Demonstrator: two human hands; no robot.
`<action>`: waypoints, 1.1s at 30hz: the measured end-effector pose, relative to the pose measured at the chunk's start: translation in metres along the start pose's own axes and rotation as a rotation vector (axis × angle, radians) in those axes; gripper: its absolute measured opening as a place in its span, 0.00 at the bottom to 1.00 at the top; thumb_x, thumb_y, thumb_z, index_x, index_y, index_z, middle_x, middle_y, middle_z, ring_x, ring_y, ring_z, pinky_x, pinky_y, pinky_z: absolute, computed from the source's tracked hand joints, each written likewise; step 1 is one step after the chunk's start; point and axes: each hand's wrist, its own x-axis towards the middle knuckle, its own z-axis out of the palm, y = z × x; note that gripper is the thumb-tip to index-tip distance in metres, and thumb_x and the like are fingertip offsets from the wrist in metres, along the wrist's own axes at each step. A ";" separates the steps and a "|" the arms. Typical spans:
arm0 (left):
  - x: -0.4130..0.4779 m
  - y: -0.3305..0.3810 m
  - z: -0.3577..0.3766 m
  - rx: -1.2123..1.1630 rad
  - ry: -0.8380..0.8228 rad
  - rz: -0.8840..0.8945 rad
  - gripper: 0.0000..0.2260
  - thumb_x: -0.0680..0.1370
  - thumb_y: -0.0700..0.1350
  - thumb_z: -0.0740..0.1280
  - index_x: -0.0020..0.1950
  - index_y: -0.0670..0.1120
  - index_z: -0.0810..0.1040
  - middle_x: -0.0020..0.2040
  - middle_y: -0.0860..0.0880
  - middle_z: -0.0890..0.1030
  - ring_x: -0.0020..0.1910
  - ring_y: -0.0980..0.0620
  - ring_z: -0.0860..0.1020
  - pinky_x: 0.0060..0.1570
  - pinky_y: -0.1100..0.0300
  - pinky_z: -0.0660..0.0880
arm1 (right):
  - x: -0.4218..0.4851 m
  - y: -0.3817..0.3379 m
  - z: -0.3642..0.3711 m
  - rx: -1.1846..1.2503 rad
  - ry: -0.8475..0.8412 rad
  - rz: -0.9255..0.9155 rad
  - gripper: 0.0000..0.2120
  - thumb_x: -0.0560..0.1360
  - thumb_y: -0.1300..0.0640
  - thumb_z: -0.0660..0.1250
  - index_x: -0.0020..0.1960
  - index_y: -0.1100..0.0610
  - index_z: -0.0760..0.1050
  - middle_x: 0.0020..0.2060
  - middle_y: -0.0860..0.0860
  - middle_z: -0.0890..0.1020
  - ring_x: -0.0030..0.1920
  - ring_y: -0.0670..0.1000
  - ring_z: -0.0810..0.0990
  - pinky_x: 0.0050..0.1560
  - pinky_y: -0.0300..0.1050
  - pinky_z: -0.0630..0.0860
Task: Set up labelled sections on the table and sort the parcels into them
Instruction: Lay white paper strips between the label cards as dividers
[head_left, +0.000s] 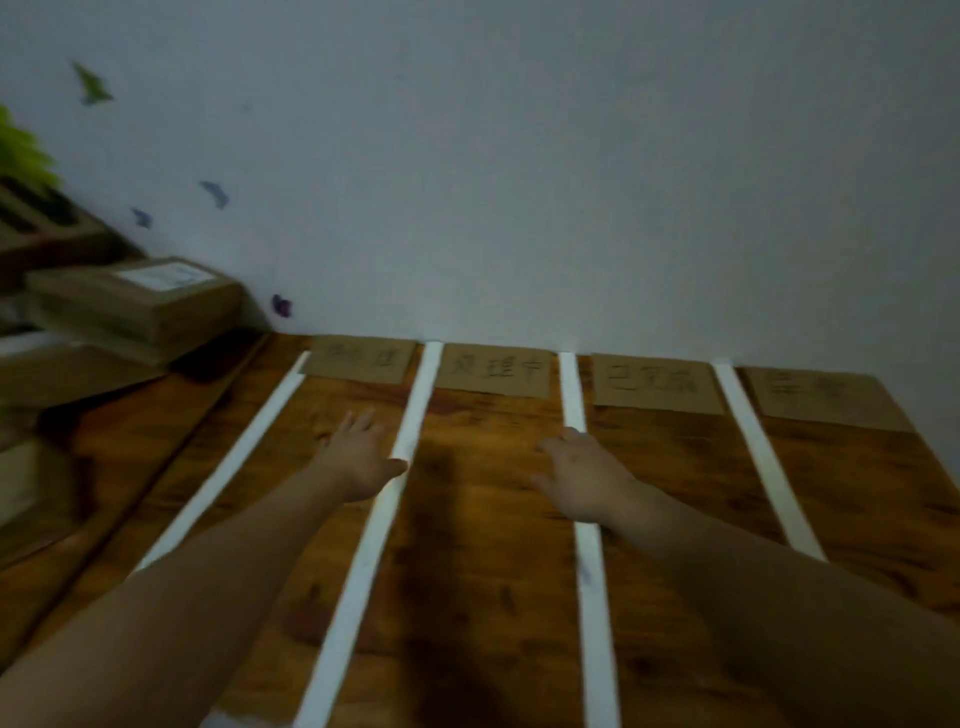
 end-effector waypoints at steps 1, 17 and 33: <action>-0.007 -0.036 0.000 0.010 -0.024 -0.034 0.36 0.73 0.68 0.55 0.76 0.51 0.57 0.78 0.45 0.50 0.77 0.44 0.46 0.74 0.44 0.50 | 0.008 -0.028 0.004 0.002 -0.014 -0.014 0.25 0.81 0.46 0.58 0.75 0.54 0.60 0.71 0.57 0.64 0.70 0.59 0.63 0.69 0.53 0.65; -0.025 -0.289 0.002 -0.053 -0.062 -0.148 0.30 0.79 0.57 0.60 0.77 0.54 0.52 0.79 0.49 0.44 0.77 0.45 0.41 0.72 0.41 0.47 | 0.153 -0.277 0.077 0.042 -0.131 -0.172 0.24 0.78 0.47 0.61 0.72 0.50 0.65 0.68 0.53 0.68 0.68 0.55 0.66 0.69 0.50 0.64; -0.021 -0.384 0.092 0.132 -0.235 0.415 0.26 0.82 0.53 0.52 0.78 0.51 0.46 0.78 0.53 0.41 0.76 0.52 0.38 0.74 0.47 0.41 | 0.236 -0.391 0.189 -0.112 -0.193 -0.074 0.27 0.82 0.47 0.55 0.77 0.53 0.53 0.77 0.54 0.55 0.76 0.58 0.51 0.73 0.57 0.56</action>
